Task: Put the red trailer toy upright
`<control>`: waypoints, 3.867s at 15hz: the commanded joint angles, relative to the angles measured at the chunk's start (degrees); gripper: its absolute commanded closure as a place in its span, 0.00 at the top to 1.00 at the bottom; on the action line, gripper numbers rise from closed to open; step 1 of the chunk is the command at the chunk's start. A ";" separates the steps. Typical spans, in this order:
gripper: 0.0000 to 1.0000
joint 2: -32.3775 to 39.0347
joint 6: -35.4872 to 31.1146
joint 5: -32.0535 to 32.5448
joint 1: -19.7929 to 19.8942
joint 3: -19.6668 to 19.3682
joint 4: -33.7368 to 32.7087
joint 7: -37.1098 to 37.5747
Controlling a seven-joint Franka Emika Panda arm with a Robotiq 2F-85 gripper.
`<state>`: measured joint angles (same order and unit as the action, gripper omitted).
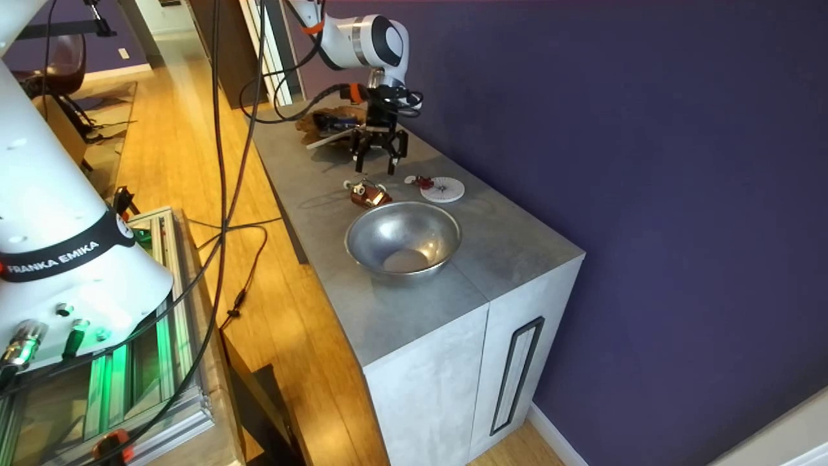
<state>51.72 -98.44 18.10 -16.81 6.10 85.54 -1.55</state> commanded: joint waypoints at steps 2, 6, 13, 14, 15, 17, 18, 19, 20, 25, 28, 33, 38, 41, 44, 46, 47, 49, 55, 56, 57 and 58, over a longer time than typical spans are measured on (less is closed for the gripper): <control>1.00 2.12 2.49 1.78 -0.57 -1.03 -2.64 -2.07; 1.00 1.38 0.80 0.59 0.16 -0.59 -0.87 -2.56; 1.00 1.23 1.53 5.01 -0.33 -1.88 0.83 -4.54; 1.00 0.96 1.09 5.44 -0.17 -1.97 1.37 -4.41; 1.00 1.20 0.95 5.54 0.05 -1.96 1.34 -4.47; 0.94 0.94 0.17 5.22 0.59 -1.75 2.07 -4.68; 0.74 0.66 -0.15 5.04 0.83 -1.69 2.53 -4.72; 0.66 0.37 -0.38 5.08 1.01 -1.66 3.06 -4.91; 0.59 0.12 -0.54 4.96 1.24 -1.63 3.57 -4.99; 0.23 -2.34 -2.15 5.07 2.43 -1.75 7.26 -5.04; 0.03 -5.54 -3.53 6.00 2.73 -2.21 11.55 -4.15; 0.01 -12.67 -7.25 6.96 3.11 -2.17 19.49 -2.96; 0.01 -20.64 -15.26 6.77 3.69 -1.40 28.10 -2.22; 0.01 -25.16 -24.06 5.09 5.15 -0.83 33.96 -2.91; 0.01 -29.21 -35.93 3.40 7.60 -0.19 41.06 -4.93; 0.01 -31.62 -44.99 2.00 9.74 0.17 46.17 -6.92; 0.01 -32.96 -49.83 1.34 10.78 0.26 49.10 -7.82; 0.01 -35.36 -57.94 0.57 12.21 0.10 54.10 -9.34; 0.01 -39.91 -77.49 -6.32 18.55 4.01 66.15 -17.14; 0.01 -39.99 -80.71 -8.20 20.55 6.09 67.70 -18.88; 0.01 -40.06 -84.19 -8.13 22.84 8.14 69.24 -19.55; 0.01 -39.55 -87.68 -8.06 25.18 10.37 70.31 -20.45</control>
<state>14.14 -178.13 12.26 2.33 10.71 150.60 -18.31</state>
